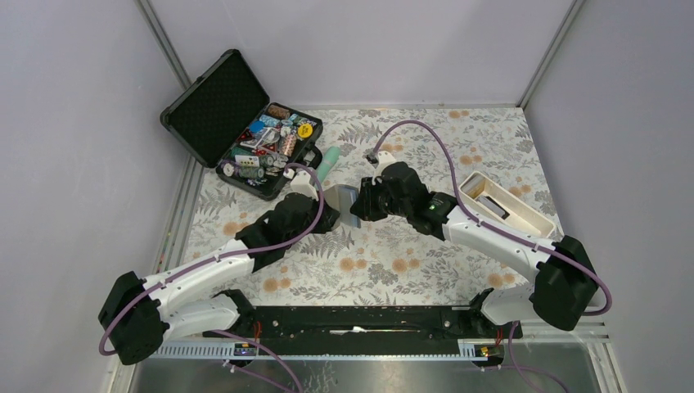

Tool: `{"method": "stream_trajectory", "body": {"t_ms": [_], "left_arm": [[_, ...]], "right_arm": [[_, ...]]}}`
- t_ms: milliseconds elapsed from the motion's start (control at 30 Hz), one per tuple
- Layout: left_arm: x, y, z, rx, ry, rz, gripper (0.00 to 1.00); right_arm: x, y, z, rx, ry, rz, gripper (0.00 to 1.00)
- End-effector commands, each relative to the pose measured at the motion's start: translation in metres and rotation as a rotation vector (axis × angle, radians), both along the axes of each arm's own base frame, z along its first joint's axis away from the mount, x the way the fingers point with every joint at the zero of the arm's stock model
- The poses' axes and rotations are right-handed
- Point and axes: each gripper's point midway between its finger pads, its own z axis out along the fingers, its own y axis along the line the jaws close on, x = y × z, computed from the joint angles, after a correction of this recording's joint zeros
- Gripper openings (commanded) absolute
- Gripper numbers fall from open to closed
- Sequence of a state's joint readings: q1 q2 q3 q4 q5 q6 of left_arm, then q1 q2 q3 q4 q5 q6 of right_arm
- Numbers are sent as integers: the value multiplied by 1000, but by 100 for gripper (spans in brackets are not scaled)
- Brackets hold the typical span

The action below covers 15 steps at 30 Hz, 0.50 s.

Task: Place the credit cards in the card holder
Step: Open the card holder.

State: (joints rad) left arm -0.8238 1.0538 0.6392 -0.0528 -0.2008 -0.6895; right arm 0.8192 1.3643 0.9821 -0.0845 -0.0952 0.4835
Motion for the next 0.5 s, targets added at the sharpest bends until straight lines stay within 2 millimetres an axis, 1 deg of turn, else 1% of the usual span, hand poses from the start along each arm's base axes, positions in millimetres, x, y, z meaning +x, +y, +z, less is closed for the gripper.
{"method": "stream_trajectory", "body": {"t_ms": [0,167,267,333,467], "left_arm": [[7,-6,20,-63,-54,14,0],[6,-6,23,-75,-62,15,0],[6,-5,24,-78,-64,14,0],[5,-4,25,-84,-69,13,0],[3,-3,30,-98,-83,9,0]], "right_arm": [[-9,13,30,105,-19,69,25],[-13,13,30,143,7,89,27],[-12,16,36,178,-11,96,29],[-12,16,36,179,-9,97,30],[-10,14,30,167,1,83,29]]}}
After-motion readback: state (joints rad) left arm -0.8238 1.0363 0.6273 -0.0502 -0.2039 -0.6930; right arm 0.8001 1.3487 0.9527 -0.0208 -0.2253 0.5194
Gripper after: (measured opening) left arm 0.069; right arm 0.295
